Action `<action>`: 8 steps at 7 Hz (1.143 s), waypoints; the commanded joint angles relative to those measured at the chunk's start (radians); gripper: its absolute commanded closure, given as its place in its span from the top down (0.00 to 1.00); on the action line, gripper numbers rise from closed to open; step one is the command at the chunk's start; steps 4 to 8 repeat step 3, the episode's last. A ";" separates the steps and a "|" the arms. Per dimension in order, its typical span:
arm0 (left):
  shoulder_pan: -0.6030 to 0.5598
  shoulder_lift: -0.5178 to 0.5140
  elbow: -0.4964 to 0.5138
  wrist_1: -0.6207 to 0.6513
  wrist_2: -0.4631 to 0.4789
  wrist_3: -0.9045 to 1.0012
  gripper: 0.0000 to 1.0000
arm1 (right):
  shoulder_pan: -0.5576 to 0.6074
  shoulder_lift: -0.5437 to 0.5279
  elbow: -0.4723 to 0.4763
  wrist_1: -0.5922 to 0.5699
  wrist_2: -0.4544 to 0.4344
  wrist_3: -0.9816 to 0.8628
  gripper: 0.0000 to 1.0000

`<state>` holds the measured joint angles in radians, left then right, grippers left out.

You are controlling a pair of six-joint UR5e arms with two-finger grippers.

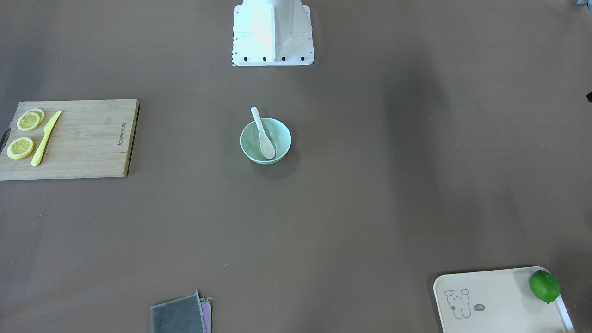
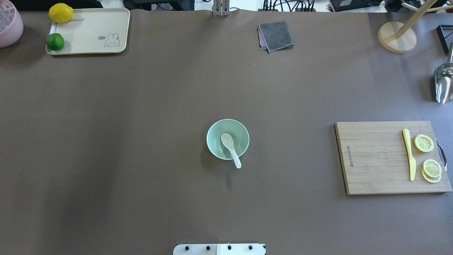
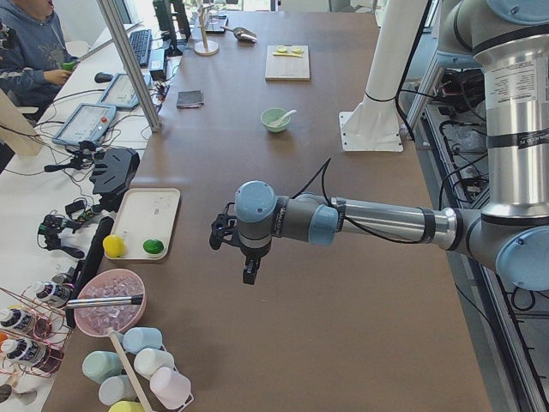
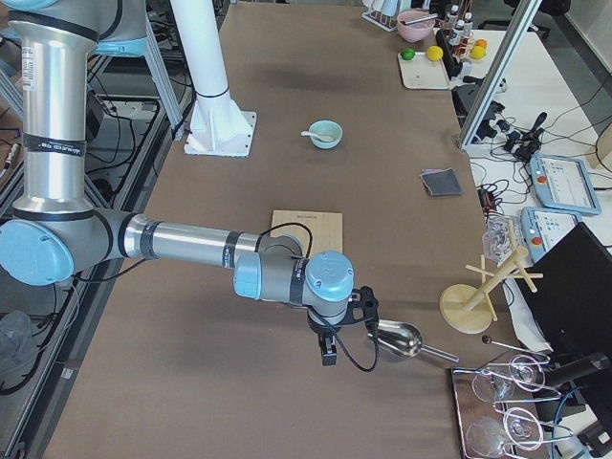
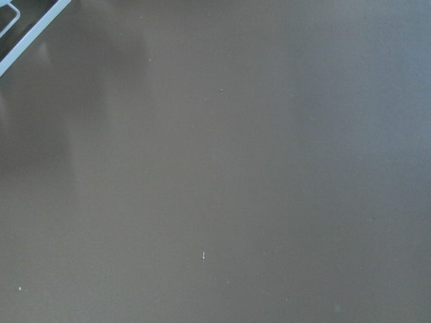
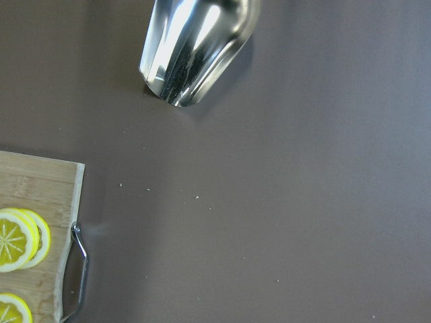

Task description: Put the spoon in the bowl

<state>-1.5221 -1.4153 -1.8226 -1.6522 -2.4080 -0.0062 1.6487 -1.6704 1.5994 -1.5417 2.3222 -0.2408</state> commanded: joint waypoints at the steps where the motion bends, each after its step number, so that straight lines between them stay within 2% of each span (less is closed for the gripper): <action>1: -0.003 0.010 -0.006 0.000 -0.002 0.000 0.98 | 0.000 0.000 0.001 0.000 0.000 0.000 1.00; 8: -0.003 0.012 -0.012 -0.001 0.000 0.000 0.98 | 0.000 -0.002 0.001 -0.001 0.000 0.000 1.00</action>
